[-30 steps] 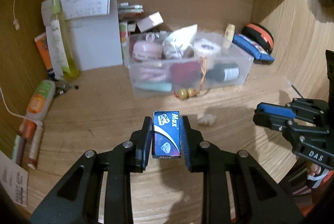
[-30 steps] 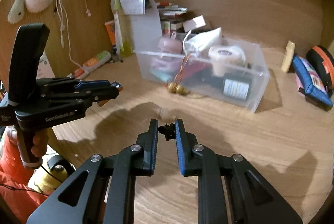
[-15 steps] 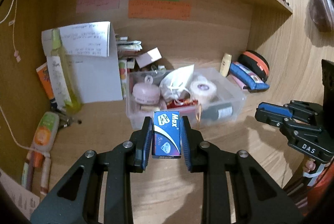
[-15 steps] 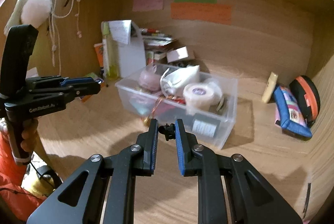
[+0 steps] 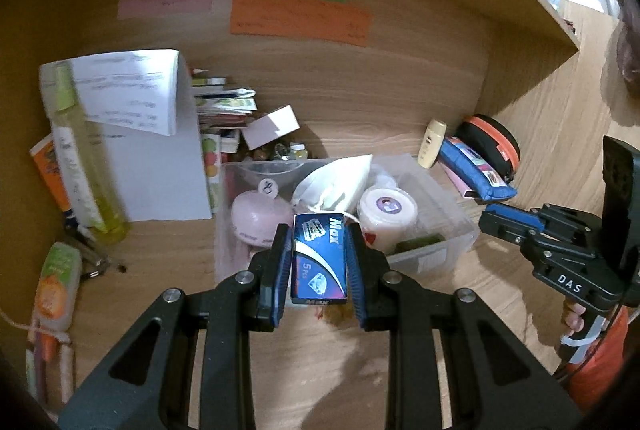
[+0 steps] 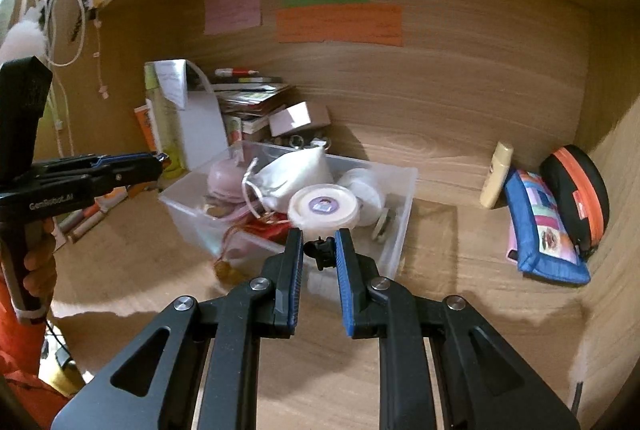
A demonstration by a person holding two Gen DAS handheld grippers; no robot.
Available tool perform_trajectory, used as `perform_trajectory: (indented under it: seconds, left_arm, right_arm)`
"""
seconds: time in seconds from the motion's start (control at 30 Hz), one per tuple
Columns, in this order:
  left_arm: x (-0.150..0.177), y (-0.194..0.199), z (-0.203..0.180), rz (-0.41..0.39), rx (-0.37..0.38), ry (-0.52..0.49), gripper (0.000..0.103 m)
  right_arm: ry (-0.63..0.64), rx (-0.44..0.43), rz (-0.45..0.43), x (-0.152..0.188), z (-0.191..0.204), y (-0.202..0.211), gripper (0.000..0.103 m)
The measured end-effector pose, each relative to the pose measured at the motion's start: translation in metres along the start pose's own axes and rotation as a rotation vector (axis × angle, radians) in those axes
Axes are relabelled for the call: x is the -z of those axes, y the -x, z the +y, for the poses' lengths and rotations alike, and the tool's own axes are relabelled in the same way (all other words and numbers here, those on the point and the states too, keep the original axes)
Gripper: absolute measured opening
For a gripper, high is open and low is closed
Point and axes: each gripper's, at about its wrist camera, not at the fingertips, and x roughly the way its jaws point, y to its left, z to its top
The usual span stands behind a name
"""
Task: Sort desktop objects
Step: 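Carry the Max box and black clip with both grippers over the clear box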
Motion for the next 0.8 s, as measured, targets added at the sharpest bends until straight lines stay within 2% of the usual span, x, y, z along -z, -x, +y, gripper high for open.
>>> perform_trajectory:
  seconds: [0.2,0.43,0.8]
  left_arm:
    - [-0.009,-0.035,-0.001,0.062,0.042,0.024,0.026]
    - [-0.005,-0.062,-0.004,0.130,0.061,0.039,0.026]
    - [0.002,-0.081,-0.013,0.157,0.018,-0.011,0.026]
  right_arm:
    - [-0.012,0.002,0.032,-0.010,-0.014,-0.027,0.015]
    - [-0.017,0.006,0.075,-0.010,-0.019,-0.057,0.015]
    - [-0.021,0.061,0.102,-0.006,-0.023,-0.073,0.015]
